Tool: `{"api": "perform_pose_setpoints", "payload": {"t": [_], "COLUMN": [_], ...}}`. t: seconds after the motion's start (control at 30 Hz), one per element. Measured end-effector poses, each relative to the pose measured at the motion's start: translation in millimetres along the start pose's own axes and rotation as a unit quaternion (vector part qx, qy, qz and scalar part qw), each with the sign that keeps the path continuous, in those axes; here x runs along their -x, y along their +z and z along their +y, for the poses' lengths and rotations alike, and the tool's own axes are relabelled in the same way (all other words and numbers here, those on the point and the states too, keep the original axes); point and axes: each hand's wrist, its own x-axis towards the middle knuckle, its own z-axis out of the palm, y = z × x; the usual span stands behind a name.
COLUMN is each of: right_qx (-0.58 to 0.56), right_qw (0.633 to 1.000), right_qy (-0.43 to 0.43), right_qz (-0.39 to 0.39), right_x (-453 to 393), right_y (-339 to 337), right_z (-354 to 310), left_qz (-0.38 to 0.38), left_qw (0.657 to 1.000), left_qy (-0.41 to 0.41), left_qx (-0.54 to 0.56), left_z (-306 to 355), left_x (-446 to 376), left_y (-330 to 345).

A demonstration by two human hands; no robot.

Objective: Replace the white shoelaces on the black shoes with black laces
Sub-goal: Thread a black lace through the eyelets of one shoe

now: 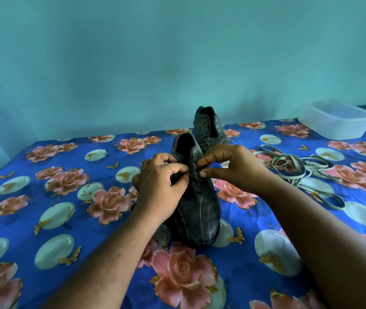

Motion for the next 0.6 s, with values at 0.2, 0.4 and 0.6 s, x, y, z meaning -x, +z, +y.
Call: {"api": "perform_pose_setpoints", "payload": {"t": [0.2, 0.4, 0.6], "right_qx": [0.007, -0.089, -0.226], "right_qw": [1.0, 0.993, 0.954], "right_qy": [-0.009, 0.083, 0.183], "right_qz": [0.015, -0.013, 0.074], "right_x": [1, 2, -1], "right_y": [7, 0, -17], "right_z": [-5, -4, 6], "left_qz": [-0.019, -0.14, -0.151], "left_qw": [0.997, 0.972, 0.977], "left_qy": [0.017, -0.003, -0.015], "left_qx": [0.071, 0.187, 0.149], "left_z": [-8, -31, -34], "left_x": [-1, 3, 2], "left_y": [-3, -20, -23]}}
